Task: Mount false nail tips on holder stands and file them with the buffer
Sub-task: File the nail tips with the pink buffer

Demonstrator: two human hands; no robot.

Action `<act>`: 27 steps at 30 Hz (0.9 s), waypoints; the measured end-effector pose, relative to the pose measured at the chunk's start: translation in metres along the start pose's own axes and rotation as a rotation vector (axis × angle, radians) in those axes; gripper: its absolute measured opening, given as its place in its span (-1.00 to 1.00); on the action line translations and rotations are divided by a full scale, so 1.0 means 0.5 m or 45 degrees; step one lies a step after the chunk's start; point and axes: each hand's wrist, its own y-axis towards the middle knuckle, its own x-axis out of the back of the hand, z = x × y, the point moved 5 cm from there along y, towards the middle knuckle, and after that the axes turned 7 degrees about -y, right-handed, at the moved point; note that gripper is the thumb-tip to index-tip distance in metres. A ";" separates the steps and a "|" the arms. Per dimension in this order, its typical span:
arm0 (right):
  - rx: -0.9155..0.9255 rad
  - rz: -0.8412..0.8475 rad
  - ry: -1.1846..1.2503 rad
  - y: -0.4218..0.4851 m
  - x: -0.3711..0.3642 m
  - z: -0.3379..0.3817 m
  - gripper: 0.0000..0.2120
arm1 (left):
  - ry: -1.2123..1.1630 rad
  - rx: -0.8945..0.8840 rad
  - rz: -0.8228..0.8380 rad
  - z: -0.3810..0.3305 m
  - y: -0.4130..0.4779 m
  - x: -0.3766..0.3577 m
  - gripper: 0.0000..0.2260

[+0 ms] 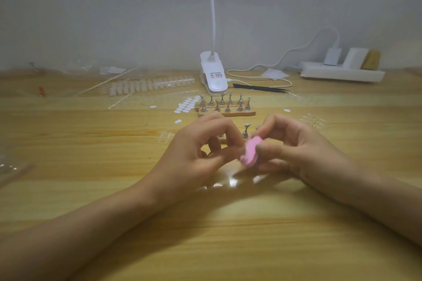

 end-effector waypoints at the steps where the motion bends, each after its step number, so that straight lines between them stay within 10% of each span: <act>1: -0.004 -0.042 0.023 0.001 0.006 0.000 -0.78 | -0.003 0.001 0.004 0.000 -0.001 -0.001 -0.94; 27: 0.023 -0.035 0.039 -0.003 0.004 0.004 -0.80 | -0.011 0.000 0.009 0.001 0.000 -0.001 -0.92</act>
